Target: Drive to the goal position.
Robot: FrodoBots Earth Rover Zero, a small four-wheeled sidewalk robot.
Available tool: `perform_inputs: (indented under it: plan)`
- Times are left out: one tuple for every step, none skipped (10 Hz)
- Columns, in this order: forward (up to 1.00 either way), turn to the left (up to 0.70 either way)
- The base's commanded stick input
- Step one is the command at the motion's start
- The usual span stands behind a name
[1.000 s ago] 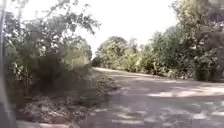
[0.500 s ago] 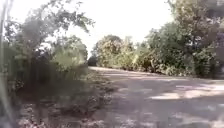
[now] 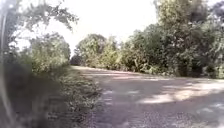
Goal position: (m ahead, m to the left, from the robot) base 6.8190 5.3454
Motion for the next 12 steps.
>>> perform_inputs:
  plan:
    - [0.7,-0.03]
    - [0.7,0.0]
    - [0.7,0.0]
    - [0.69,0.0]
    - [0.67,0.0]
    - [0.67,0.0]
    - [0.68,0.0]
    - [0.7,0.0]
    - [0.7,0.0]
    - [0.7,0.15]
    - [0.7,0.34]
    - [0.7,0.35]
